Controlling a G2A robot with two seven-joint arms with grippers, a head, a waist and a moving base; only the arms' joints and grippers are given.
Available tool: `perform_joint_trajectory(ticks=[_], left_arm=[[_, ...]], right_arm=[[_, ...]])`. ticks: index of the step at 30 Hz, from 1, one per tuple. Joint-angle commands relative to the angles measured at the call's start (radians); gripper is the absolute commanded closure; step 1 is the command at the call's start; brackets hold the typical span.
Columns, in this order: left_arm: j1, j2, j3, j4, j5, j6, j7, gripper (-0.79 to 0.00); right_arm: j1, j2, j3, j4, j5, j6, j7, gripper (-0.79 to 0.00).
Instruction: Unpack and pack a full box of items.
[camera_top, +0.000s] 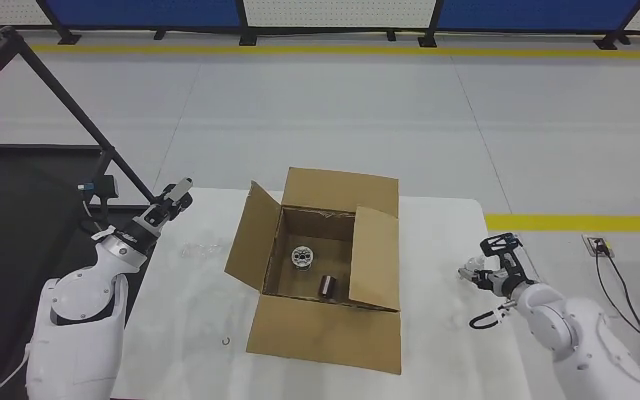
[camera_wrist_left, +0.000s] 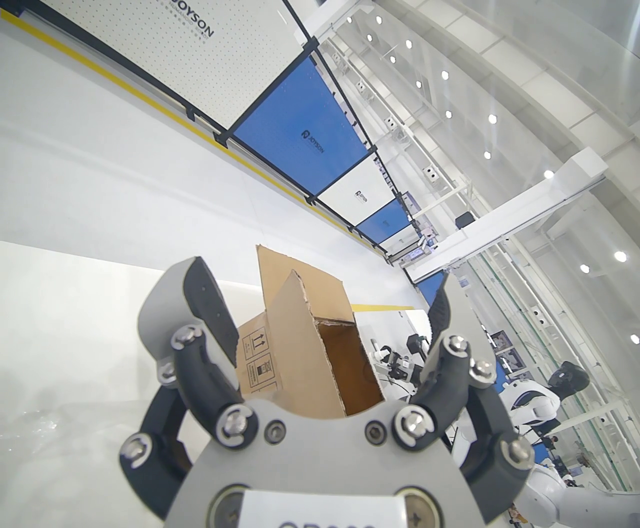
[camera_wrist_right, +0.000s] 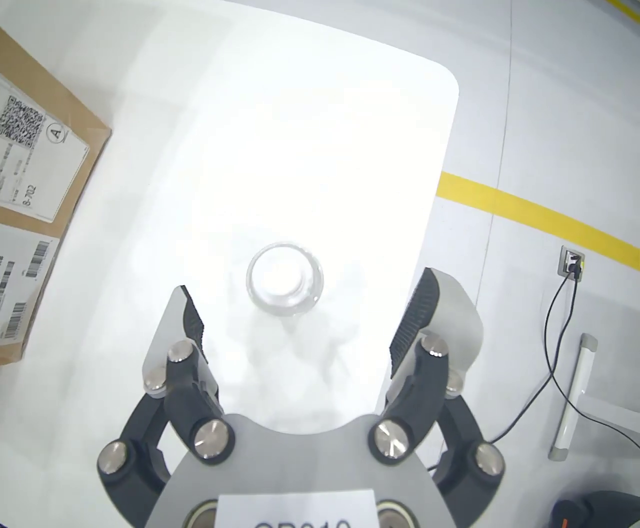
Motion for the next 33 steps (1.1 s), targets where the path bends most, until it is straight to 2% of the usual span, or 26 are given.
perform_joint_trajectory(ticks=[1,2,3,8,13,18,22,27,33], left_arm=[[0.0,0.0,0.0,0.0,0.0,0.0,0.0,-0.785],[0.0,0.0,0.0,0.0,0.0,0.0,0.0,-0.785],[0.0,0.0,0.0,0.0,0.0,0.0,0.0,-0.785],[0.0,0.0,0.0,0.0,0.0,0.0,0.0,-0.785],[0.0,0.0,0.0,0.0,0.0,0.0,0.0,-0.785],[0.0,0.0,0.0,0.0,0.0,0.0,0.0,-0.785],[0.0,0.0,0.0,0.0,0.0,0.0,0.0,-0.785],[0.0,0.0,0.0,0.0,0.0,0.0,0.0,-0.785],[0.0,0.0,0.0,0.0,0.0,0.0,0.0,-0.785]], right_arm=[[0.026,-0.003,-0.013,0.039,0.012,-0.02,-0.001,-0.256],[0.041,-0.005,-0.019,0.056,0.018,-0.033,0.001,-0.148],[0.052,-0.006,-0.024,0.071,0.018,-0.041,-0.003,0.0],[0.085,-0.009,-0.033,0.116,0.037,-0.103,-0.036,0.0],[0.082,-0.004,-0.01,0.073,0.039,-0.132,-0.078,0.0],[0.09,0.003,0.022,-0.087,0.034,-0.102,-0.048,0.0],[0.145,0.0,-0.001,-0.249,0.039,-0.1,0.019,0.0],[0.322,-0.025,-0.156,-0.306,0.024,-0.152,0.118,0.0],[0.577,-0.099,-0.438,-0.183,0.079,-0.245,0.119,0.0]])
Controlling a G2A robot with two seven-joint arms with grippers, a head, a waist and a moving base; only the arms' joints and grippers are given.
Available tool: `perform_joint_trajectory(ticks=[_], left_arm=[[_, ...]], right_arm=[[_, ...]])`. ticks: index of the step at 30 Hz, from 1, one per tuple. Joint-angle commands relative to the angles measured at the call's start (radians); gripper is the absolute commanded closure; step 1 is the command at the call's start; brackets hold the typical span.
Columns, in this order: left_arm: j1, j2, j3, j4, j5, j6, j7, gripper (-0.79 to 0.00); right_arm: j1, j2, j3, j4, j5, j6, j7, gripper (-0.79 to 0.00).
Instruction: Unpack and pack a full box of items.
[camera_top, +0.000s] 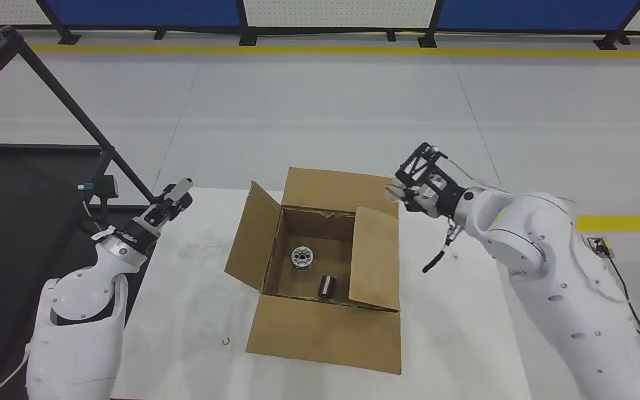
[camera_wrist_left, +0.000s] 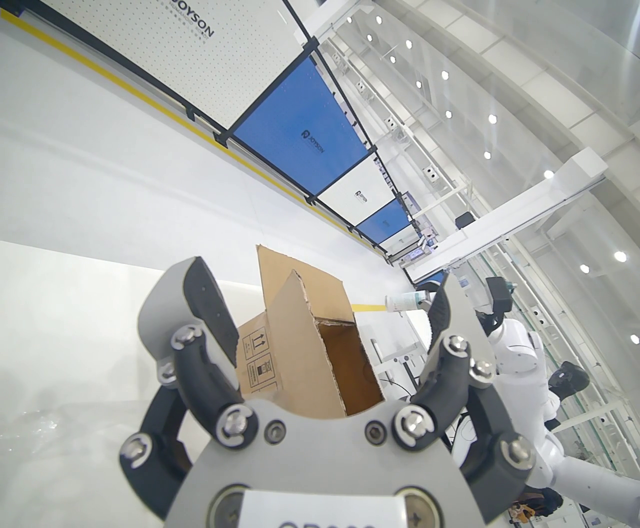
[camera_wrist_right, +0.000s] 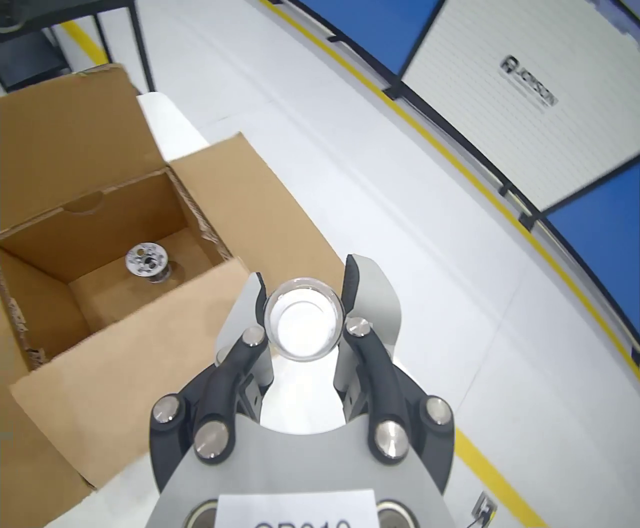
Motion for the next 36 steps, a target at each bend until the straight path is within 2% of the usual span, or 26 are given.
perform_joint_trajectory(ticks=[1,5,11,17,29,32,33,36], left_arm=[[0.0,0.0,0.0,0.0,0.0,0.0,0.0,-0.785],[0.0,0.0,0.0,0.0,0.0,0.0,0.0,-0.785],[0.0,0.0,0.0,0.0,0.0,0.0,0.0,-0.785],[0.0,0.0,0.0,0.0,0.0,0.0,0.0,-0.785],[0.0,0.0,0.0,0.0,0.0,0.0,0.0,-0.785],[0.0,0.0,0.0,0.0,0.0,0.0,0.0,-0.785],[0.0,0.0,0.0,0.0,0.0,0.0,0.0,-0.785],[0.0,0.0,0.0,0.0,0.0,0.0,0.0,-0.785]], right_arm=[[0.086,-0.029,-0.102,0.063,0.021,-0.034,-0.003,0.0],[0.213,-0.102,-0.278,0.216,0.082,-0.092,-0.015,0.0],[0.325,-0.22,-0.473,0.447,0.147,-0.15,-0.043,0.0],[0.364,-0.314,-0.581,0.607,0.17,-0.225,-0.069,0.0],[0.387,-0.46,-0.703,0.828,0.07,-0.242,-0.098,-0.006],[0.391,-0.49,-0.717,0.882,0.055,-0.251,-0.108,-0.126],[0.392,-0.499,-0.719,0.899,0.053,-0.253,-0.113,-0.203],[0.396,-0.525,-0.724,0.951,0.048,-0.266,-0.135,-0.256]])
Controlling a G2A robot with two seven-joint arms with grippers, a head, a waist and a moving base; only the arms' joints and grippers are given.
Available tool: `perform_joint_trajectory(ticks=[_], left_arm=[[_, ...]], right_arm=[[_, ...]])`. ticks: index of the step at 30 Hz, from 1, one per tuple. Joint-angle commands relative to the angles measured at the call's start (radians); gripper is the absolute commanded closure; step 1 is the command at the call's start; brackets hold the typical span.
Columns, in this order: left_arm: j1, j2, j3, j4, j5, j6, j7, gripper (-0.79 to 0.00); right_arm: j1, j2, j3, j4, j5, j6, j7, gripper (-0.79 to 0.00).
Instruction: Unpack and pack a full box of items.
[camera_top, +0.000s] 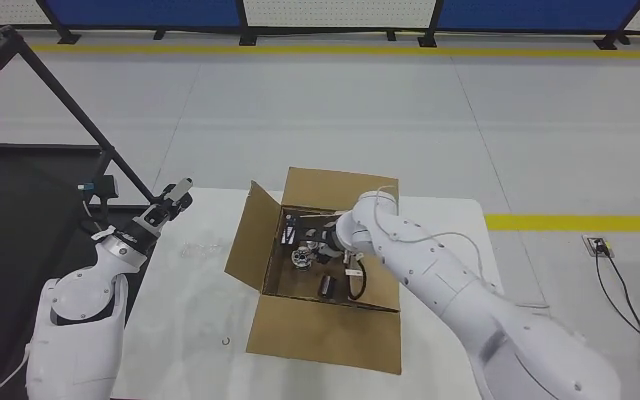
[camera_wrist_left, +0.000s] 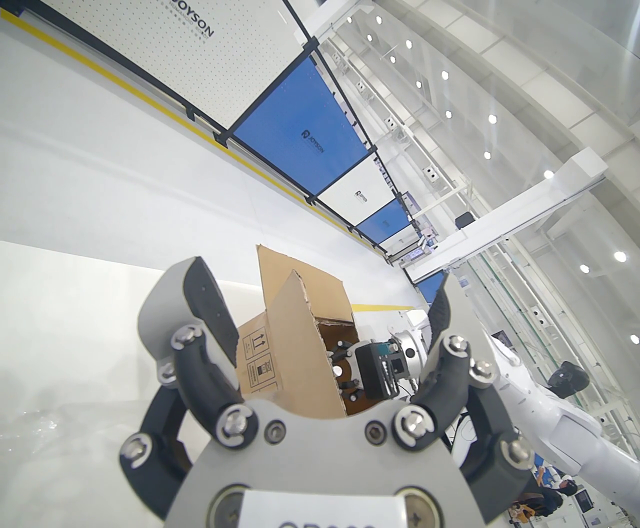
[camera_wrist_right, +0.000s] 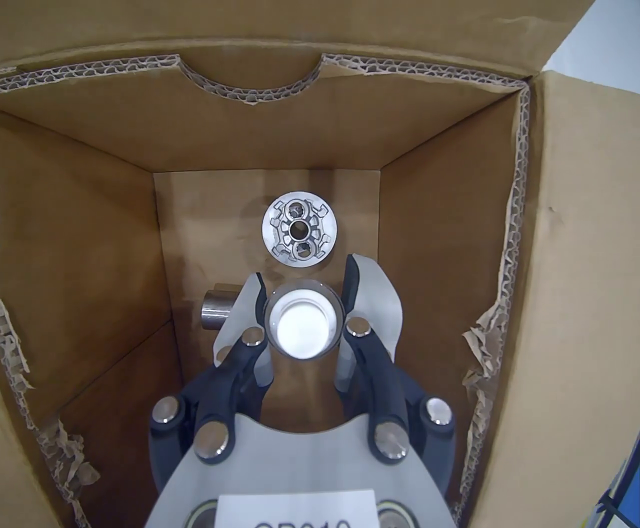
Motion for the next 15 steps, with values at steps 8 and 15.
perform_joint_trajectory(ticks=[8,15], left_arm=[[0.0,0.0,0.0,0.0,0.0,0.0,0.0,-0.785],[0.0,0.0,0.0,0.0,0.0,0.0,0.0,-0.785]], right_arm=[[0.013,-0.06,-0.006,0.123,-0.022,-0.035,-0.053,-0.351],[0.021,-0.089,-0.004,0.18,-0.041,-0.05,-0.082,-0.413]])
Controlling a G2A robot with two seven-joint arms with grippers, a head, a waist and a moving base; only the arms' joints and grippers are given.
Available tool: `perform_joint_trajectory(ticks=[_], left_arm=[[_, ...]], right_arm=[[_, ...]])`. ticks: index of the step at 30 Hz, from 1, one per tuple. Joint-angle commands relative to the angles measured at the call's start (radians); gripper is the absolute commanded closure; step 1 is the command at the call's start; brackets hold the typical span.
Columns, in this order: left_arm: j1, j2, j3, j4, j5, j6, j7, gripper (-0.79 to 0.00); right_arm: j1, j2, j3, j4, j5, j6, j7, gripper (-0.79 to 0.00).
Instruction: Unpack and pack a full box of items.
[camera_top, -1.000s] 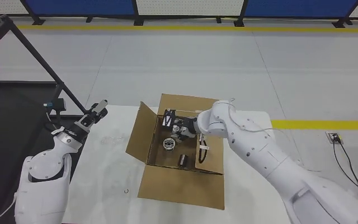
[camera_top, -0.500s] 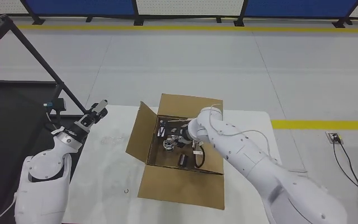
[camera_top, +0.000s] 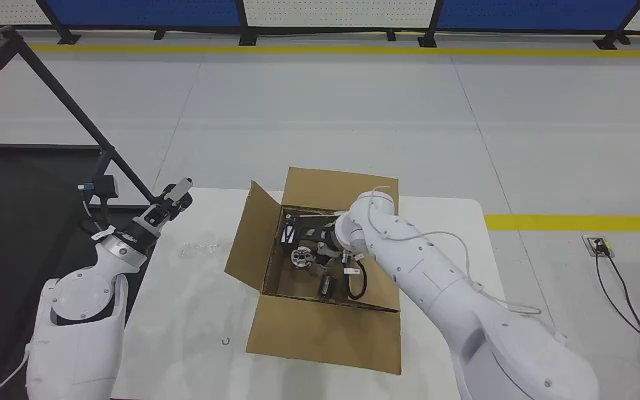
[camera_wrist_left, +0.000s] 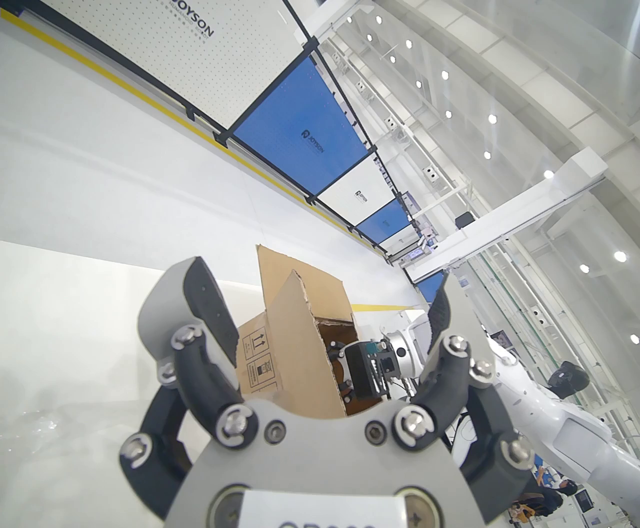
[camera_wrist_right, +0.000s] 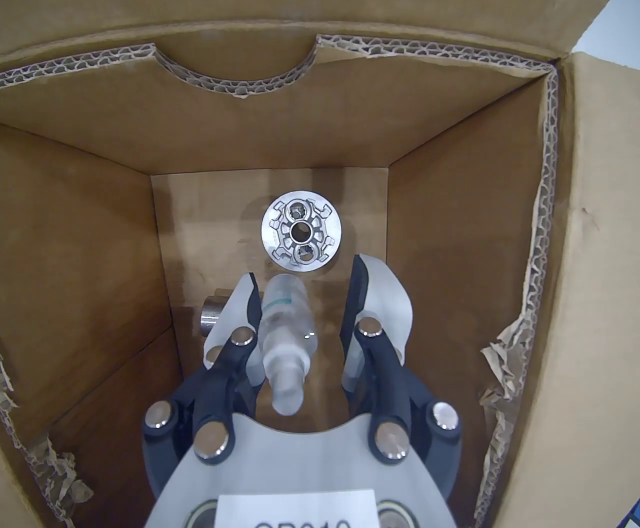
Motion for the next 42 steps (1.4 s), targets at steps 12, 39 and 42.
perform_joint_trajectory(ticks=[12,39,42], left_arm=[[0.0,0.0,0.0,0.0,0.0,0.0,0.0,-0.785],[0.085,0.043,0.138,-0.134,-0.185,-0.037,-0.485,-0.785],[0.073,0.04,0.187,-0.143,-0.193,-0.027,-0.471,-0.785]], right_arm=[[0.061,-0.004,0.033,0.003,-0.046,-0.017,-0.151,-0.557],[-0.043,0.314,0.356,-0.337,-0.158,0.013,-0.508,-0.785],[-0.043,0.314,0.356,-0.337,-0.158,0.013,-0.508,-0.785]])
